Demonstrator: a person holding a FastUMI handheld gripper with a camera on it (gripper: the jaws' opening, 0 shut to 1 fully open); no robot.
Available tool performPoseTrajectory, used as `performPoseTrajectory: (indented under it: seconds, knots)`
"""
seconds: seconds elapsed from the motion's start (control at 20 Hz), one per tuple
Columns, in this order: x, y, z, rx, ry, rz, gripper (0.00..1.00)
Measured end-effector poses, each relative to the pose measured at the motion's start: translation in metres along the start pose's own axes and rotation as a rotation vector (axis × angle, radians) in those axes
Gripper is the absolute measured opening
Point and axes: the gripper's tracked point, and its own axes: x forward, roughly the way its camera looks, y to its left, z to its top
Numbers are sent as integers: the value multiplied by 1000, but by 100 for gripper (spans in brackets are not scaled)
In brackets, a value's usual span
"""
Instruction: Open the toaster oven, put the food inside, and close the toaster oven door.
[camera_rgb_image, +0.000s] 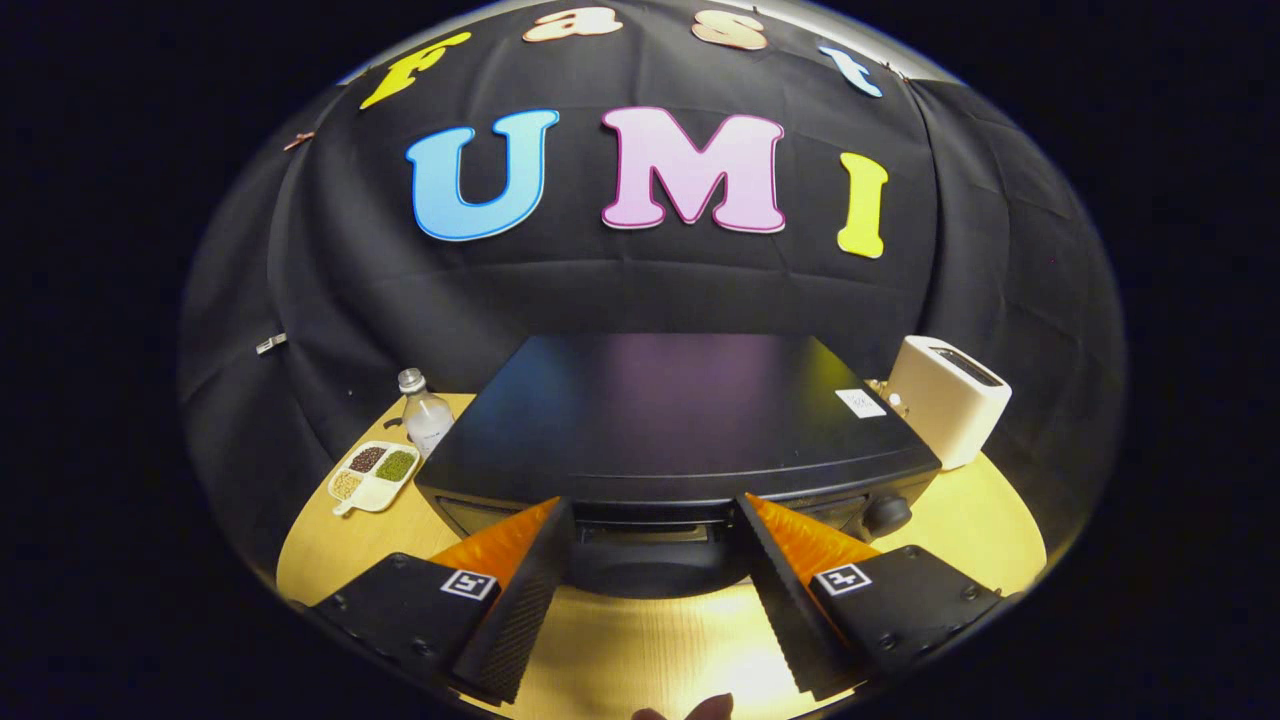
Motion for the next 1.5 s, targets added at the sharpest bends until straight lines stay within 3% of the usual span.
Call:
performPoseTrajectory:
  seconds: [0.85, 1.5]
  knots:
    - [-56, -2, -59, 13, 81, 9, 99]
    - [-76, -10, -147, 70, 325, 12, 97]
